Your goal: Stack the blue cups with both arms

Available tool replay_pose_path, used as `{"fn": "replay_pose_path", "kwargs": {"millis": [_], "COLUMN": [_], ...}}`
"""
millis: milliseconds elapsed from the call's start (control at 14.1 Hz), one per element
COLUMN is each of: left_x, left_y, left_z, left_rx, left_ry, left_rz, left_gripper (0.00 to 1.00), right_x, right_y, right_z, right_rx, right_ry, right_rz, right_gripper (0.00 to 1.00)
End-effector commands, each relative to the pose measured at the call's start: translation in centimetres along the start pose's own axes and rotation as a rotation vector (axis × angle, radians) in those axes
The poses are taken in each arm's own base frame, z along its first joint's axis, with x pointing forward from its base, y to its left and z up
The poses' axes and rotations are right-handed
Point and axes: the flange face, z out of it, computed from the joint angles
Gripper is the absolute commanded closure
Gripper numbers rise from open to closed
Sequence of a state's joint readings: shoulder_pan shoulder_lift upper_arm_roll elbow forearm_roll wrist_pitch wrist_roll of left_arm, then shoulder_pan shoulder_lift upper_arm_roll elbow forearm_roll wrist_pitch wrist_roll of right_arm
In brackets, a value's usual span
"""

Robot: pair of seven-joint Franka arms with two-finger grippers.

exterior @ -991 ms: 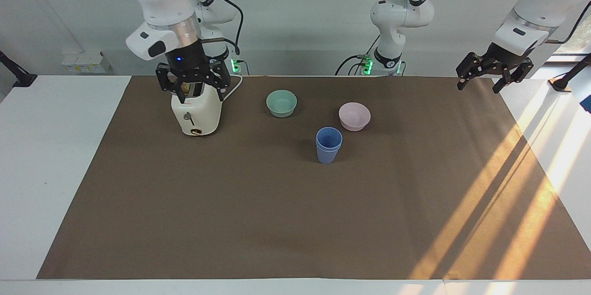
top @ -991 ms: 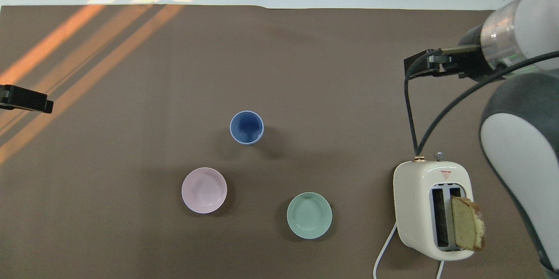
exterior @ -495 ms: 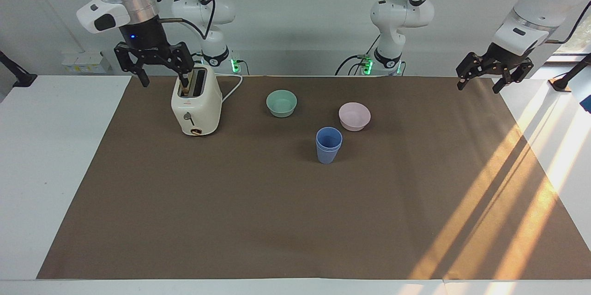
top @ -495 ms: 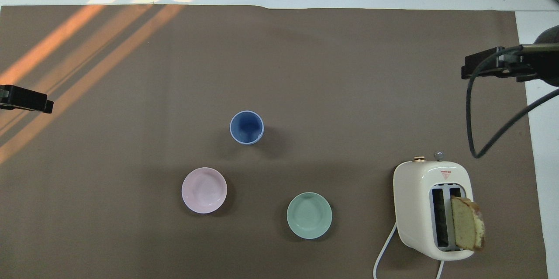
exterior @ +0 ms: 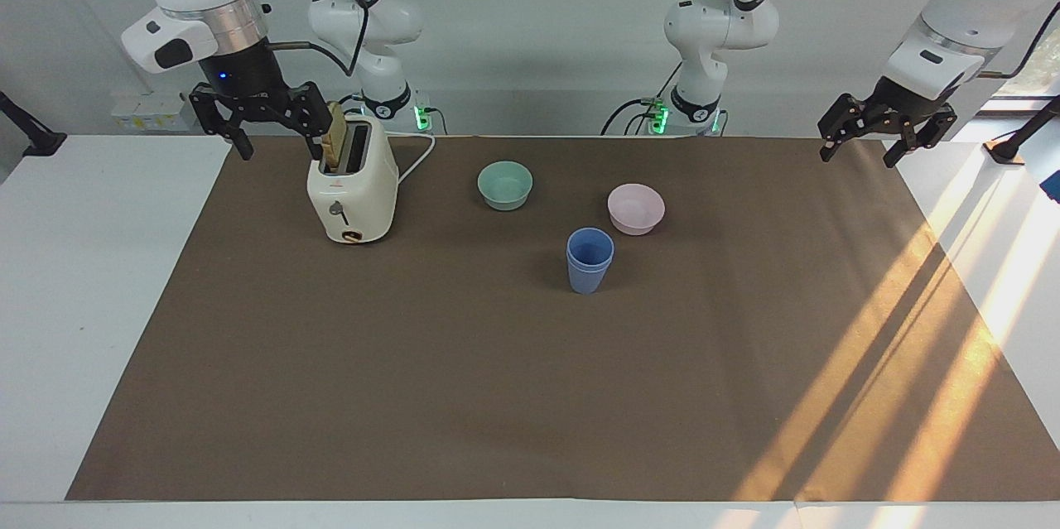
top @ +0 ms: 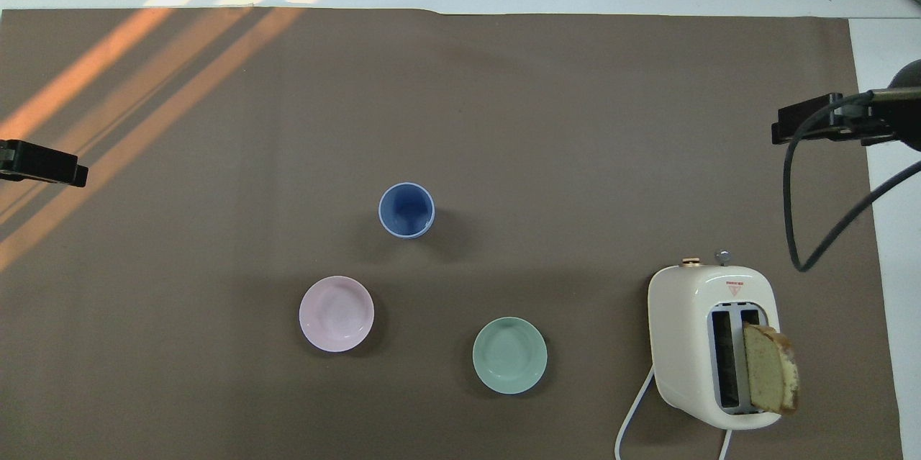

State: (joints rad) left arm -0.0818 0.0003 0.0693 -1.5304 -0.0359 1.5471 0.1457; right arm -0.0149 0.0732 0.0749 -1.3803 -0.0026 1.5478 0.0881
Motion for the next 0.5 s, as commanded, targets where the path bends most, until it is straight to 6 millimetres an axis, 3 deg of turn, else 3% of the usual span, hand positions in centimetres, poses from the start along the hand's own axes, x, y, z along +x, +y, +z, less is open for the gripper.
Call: {"fn": "replay_pose_path", "kwargs": {"millis": [0, 425], "left_x": [-0.62, -0.67], "left_y": [-0.20, -0.19], "left_z": [-0.40, -0.49], "left_rx": [0.015, 0.015], "left_ry": [-0.005, -0.003], "left_rz": [-0.007, -0.004], "left_gripper": [0.00, 0.00], "right_x": [-1.11, -1.08], "right_y": [1.25, 1.29], "right_z": [0.84, 0.67], "right_rx": [-0.011, -0.006], "right_ry": [-0.011, -0.010], "right_rz": [-0.001, 0.007], "right_gripper": [0.00, 0.00]}}
